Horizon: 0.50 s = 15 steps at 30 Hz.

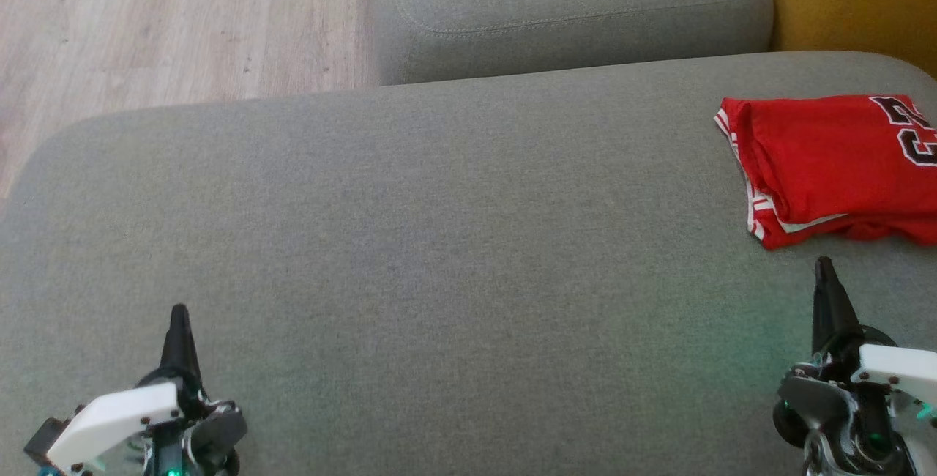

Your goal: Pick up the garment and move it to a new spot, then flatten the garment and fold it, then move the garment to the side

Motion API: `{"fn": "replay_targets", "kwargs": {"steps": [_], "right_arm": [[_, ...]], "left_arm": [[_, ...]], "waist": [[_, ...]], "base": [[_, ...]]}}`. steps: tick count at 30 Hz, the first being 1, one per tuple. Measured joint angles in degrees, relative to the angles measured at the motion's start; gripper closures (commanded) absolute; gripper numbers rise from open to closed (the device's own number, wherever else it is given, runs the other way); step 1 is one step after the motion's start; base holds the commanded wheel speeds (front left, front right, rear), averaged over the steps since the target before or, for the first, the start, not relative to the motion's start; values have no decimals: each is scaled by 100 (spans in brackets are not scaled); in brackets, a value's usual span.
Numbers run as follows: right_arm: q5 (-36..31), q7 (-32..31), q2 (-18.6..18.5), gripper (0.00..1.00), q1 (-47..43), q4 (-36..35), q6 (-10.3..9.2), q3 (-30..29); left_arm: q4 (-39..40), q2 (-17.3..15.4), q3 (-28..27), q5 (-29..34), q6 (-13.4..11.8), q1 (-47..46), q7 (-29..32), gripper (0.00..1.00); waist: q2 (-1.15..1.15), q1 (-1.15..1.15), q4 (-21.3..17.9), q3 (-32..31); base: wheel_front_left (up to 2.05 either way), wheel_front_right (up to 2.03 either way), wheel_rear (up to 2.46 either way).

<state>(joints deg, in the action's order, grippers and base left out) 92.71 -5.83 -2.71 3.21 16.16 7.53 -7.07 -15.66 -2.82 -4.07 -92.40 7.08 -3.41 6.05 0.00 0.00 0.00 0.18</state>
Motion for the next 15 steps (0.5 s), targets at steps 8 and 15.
{"fn": "replay_targets", "kwargs": {"steps": [8,15], "right_arm": [[0,0,1,100,0,0,0,-12],[-1,0,1,100,0,0,0,-21]], "left_arm": [[0,1,-3,0,0,0,0,100],[0,3,-5,0,0,0,0,100]], "waist": [[0,0,0,0],[0,0,0,0]], "base": [[0,0,0],[0,0,0]]}}
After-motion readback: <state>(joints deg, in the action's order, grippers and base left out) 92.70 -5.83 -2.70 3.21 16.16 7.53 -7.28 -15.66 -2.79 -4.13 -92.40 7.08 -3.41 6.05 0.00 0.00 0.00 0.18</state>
